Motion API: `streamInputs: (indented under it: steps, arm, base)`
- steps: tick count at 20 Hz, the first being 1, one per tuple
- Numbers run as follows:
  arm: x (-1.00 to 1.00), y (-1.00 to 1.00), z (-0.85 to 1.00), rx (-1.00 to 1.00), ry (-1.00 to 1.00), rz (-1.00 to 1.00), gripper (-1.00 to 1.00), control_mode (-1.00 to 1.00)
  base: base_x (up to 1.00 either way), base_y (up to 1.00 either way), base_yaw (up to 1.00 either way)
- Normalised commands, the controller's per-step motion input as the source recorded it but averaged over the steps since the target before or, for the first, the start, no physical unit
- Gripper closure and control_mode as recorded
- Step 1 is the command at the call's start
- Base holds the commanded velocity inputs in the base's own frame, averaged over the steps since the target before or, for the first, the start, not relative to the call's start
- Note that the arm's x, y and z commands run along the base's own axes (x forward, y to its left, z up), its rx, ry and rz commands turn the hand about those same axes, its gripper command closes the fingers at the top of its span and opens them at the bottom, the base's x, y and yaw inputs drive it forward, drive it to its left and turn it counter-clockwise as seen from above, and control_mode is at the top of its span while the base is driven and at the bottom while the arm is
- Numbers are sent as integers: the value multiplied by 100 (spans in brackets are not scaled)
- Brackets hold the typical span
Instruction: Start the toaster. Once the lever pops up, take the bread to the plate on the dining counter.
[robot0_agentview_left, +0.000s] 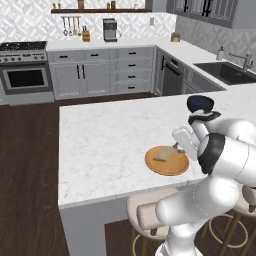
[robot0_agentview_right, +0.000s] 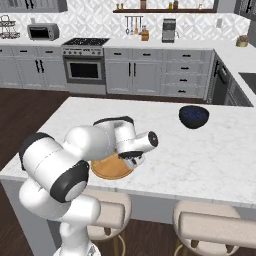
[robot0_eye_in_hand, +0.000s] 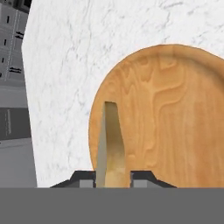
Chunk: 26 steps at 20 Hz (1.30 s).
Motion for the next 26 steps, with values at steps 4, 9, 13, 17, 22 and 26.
streamInputs:
  steps: [4,9,13,17,22,26]
  arm:
    - [-4,0,0,0,0,0,-100,-100]
    - [-4,0,12,-2,3,0,-100,-100]
    - [0,0,2,-9,22,0,-100,-100]
    - [5,6,0,-17,31,0,-100,-100]
    - [0,0,0,-14,32,0,-100,-100]
    - [-10,-13,0,-13,21,0,-100,-100]
  base:
    - [0,0,0]
    - [0,0,0]
    - [0,0,0]
    - [0,0,0]
    - [0,0,0]
    - [0,0,0]
